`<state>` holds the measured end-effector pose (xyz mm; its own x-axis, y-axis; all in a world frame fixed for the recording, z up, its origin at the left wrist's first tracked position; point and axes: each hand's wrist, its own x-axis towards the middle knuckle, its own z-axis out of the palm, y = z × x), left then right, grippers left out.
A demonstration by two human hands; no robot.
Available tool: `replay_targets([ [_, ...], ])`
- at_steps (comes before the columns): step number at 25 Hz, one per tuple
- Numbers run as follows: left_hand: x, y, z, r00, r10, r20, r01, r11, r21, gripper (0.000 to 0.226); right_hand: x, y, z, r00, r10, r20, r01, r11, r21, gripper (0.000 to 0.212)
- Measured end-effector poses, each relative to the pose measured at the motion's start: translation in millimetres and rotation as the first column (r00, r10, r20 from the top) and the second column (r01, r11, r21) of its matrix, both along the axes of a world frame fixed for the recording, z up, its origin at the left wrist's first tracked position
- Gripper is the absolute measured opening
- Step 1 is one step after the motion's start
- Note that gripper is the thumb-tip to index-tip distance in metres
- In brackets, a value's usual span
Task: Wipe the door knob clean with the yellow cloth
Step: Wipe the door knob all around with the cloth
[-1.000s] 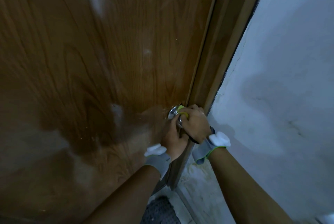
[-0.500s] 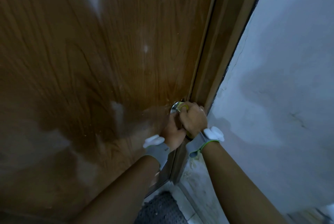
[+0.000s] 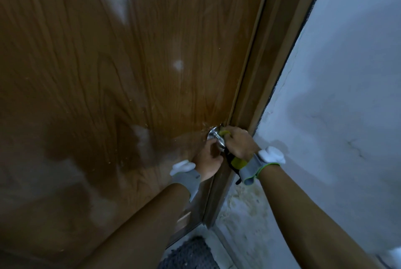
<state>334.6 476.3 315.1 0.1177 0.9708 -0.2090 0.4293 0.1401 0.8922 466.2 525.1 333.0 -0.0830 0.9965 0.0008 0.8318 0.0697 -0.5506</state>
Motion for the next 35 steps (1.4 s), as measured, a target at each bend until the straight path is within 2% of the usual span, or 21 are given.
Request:
replay_targets([
  [4,-2.9,0.2,0.4,0.998,-0.051,0.020,0.051,0.998,-0.022,0.053,6.9,1.8,6.2,0.991,0.097,0.095,-0.095,0.995,-0.029,0.034],
  [8,-11.4,3.9,0.3,0.999,-0.041,0.002,0.041,0.999,-0.021,0.048,20.7,-2.3,21.4,0.997,0.074,0.011,-0.073,0.997,-0.040,0.032],
  [12,-9.3,3.3,4.2,0.993,0.004,0.115,-0.010,0.999,0.045,0.039,22.2,-4.5,46.1,0.987,0.154,0.041,-0.151,0.986,-0.075,0.026],
  [15,-7.4,0.3,16.6,0.982,-0.001,0.187,-0.013,0.997,0.072,0.024,15.1,-8.7,65.9,0.980,0.199,-0.008,-0.199,0.976,-0.087,0.023],
  [16,-7.9,0.1,21.8,0.979,-0.006,0.205,-0.009,0.997,0.070,0.024,12.1,-8.6,71.4,0.976,0.220,-0.012,-0.220,0.973,-0.068,0.022],
  [18,-10.1,1.6,30.1,0.972,-0.005,0.234,-0.011,0.998,0.065,0.038,6.7,-8.5,79.4,0.963,0.268,-0.027,-0.269,0.963,-0.032,0.019],
  [21,-15.4,9.9,33.4,0.975,0.028,0.221,-0.043,0.997,0.060,0.062,1.6,-5.3,83.0,0.929,0.306,-0.206,-0.329,0.941,-0.084,0.016],
  [24,-24.1,16.5,32.8,0.976,0.082,0.201,-0.098,0.993,0.070,0.057,3.0,0.7,77.4,0.895,0.297,-0.333,-0.358,0.923,-0.140,0.015],
  [30,-47.5,3.2,22.8,0.977,0.122,0.177,-0.135,0.988,0.068,0.056,-4.2,-1.6,54.3,0.907,0.287,-0.308,-0.343,0.928,-0.147,0.011],
  [32,-53.3,-2.9,19.5,0.970,0.154,0.186,-0.168,0.984,0.061,0.051,-7.0,-9.7,53.8,0.923,0.256,-0.288,-0.327,0.915,-0.235,0.015],
  [35,-65.3,-11.7,11.9,0.958,0.199,0.204,-0.212,0.976,0.044,0.048,-10.5,-16.9,45.7,0.955,0.255,-0.154,-0.296,0.874,-0.386,0.033],
])
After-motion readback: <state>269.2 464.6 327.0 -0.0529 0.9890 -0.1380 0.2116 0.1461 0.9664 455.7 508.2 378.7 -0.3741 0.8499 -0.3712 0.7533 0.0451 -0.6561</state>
